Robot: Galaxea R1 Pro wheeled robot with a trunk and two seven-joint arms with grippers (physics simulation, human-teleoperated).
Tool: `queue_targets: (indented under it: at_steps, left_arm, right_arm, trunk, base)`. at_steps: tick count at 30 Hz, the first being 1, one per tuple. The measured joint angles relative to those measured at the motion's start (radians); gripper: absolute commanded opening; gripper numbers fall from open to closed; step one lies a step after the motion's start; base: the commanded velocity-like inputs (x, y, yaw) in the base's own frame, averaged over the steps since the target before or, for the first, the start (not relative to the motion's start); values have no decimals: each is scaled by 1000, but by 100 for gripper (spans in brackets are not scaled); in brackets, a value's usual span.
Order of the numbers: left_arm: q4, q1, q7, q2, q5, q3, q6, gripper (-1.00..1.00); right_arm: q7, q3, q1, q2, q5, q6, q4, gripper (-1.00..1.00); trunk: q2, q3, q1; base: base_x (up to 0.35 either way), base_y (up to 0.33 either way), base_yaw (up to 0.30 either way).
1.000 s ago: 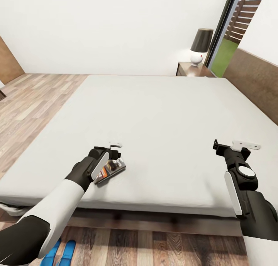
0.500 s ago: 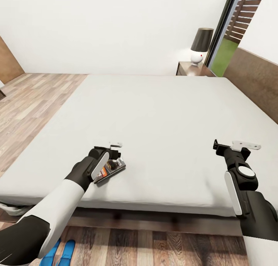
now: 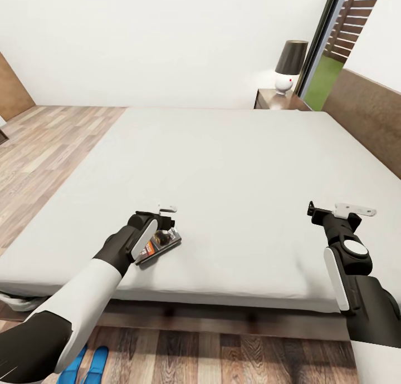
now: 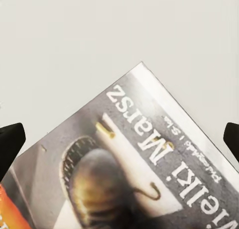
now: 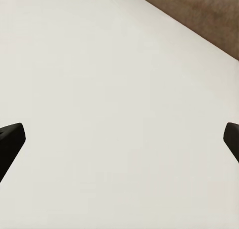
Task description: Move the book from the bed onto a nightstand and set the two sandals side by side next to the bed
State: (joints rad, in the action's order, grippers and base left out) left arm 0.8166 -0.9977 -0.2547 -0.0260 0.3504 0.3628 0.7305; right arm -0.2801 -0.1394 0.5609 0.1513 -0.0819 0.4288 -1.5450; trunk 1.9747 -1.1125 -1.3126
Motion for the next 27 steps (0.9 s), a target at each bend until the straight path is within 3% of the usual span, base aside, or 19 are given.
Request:
queue_targets:
  at_steps: [11,27]
  left_arm:
    - [5,0,-1,1,2,1,0,100]
    - [5,0,0,1,0,1,-1,100]
  right_arm:
    - [0,0,0,0,0,0,0,100]
    - [1,0,0,0,0,0,0,100]
  trunk:
    - [63,-28,-34]
    - [63,-28,-34]
  base:
    - [0,0,0]
    - [0,0,0]
